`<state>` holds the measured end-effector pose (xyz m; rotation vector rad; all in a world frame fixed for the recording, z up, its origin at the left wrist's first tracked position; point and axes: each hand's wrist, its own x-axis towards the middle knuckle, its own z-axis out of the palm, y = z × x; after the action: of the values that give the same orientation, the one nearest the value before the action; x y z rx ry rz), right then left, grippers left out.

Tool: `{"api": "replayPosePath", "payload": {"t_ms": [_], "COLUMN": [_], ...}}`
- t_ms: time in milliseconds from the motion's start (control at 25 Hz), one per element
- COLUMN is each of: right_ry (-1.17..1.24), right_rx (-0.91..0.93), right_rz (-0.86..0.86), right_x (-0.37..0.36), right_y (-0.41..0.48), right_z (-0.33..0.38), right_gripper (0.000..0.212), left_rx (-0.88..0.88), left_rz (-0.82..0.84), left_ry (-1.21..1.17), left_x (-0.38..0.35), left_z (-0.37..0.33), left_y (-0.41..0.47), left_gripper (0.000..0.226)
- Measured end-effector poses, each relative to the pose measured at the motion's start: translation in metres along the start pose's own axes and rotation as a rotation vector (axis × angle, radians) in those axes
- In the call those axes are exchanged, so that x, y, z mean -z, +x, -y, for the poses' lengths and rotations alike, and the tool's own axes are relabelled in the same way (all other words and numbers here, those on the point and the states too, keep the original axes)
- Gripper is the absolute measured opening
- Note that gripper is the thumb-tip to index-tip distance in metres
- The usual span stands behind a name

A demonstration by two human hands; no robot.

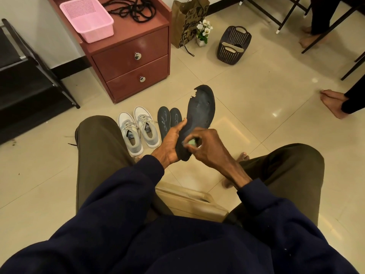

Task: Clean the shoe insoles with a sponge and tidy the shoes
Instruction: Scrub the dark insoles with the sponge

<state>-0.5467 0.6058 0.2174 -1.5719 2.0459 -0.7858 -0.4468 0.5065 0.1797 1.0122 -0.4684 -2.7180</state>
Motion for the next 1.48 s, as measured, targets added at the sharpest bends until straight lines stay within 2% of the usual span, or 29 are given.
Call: {"api": "replayPosePath", "payload": {"t_ms": [80, 120, 240, 280, 440, 600, 640, 760, 800, 960, 1000, 1120, 1160, 1360, 1400, 1480], "right_ry": [0.123, 0.098, -0.138, -0.134, 0.183, -0.109, -0.086, 0.145, 0.164, -0.101, -0.09, 0.13, 0.171, -0.104, -0.076, 0.087], "right_rx": [-0.014, -0.018, -0.031, -0.017, 0.007, 0.002, 0.007, 0.024, 0.018, 0.001, 0.007, 0.039, 0.039, -0.044, -0.053, -0.033], "right_rz": [0.141, 0.115, -0.114, -0.116, 0.188, -0.087, -0.079, 0.169, 0.192, -0.125, -0.14, 0.119, 0.153, -0.246, -0.249, -0.097], "right_x": [0.005, 0.005, 0.004, 0.003, 0.007, 0.01, 0.01, 0.013, 0.013, 0.012, 0.01, 0.006, 0.004, 0.007, 0.006, 0.003], "right_y": [-0.001, 0.0, 0.004, 0.003, -0.003, 0.003, 0.002, -0.003, -0.003, 0.002, 0.001, -0.004, -0.004, 0.006, 0.004, 0.001], "right_z": [0.006, 0.005, -0.005, -0.004, 0.011, -0.008, -0.009, 0.004, 0.005, -0.011, -0.011, 0.008, 0.011, -0.015, -0.014, -0.002], "right_gripper": [0.008, 0.008, 0.009, 0.011, 0.009, 0.011, 0.011, 0.009, 0.008, 0.01, 0.011, 0.009, 0.008, 0.009, 0.009, 0.009], "left_rx": [0.012, 0.001, -0.034, -0.036, -0.013, -0.077, -0.075, -0.014, -0.006, -0.092, -0.092, -0.017, -0.023, -0.022, -0.012, 0.003], "left_rz": [-0.028, -0.026, 0.015, 0.03, 0.078, 0.048, 0.048, 0.061, 0.054, 0.005, 0.001, 0.071, 0.082, 0.053, 0.04, 0.031], "left_ry": [-0.012, -0.02, -0.06, -0.075, -0.144, -0.126, -0.127, -0.154, -0.147, -0.096, -0.097, -0.139, -0.137, -0.007, 0.009, 0.025], "left_x": [0.004, 0.006, 0.003, 0.002, 0.001, 0.003, 0.004, 0.005, 0.005, 0.008, 0.008, 0.002, 0.001, -0.001, -0.001, -0.001], "left_z": [-0.001, -0.001, -0.001, -0.001, -0.005, -0.009, -0.009, -0.006, -0.006, -0.006, -0.006, -0.006, -0.006, 0.006, 0.007, 0.005], "left_y": [0.001, 0.002, 0.003, 0.002, -0.003, 0.0, 0.0, 0.004, 0.003, 0.006, 0.005, 0.0, -0.001, 0.003, 0.004, 0.004], "left_gripper": [0.038, 0.038, 0.04, 0.041, 0.048, 0.05, 0.051, 0.063, 0.064, 0.044, 0.044, 0.053, 0.052, 0.039, 0.038, 0.039]}}
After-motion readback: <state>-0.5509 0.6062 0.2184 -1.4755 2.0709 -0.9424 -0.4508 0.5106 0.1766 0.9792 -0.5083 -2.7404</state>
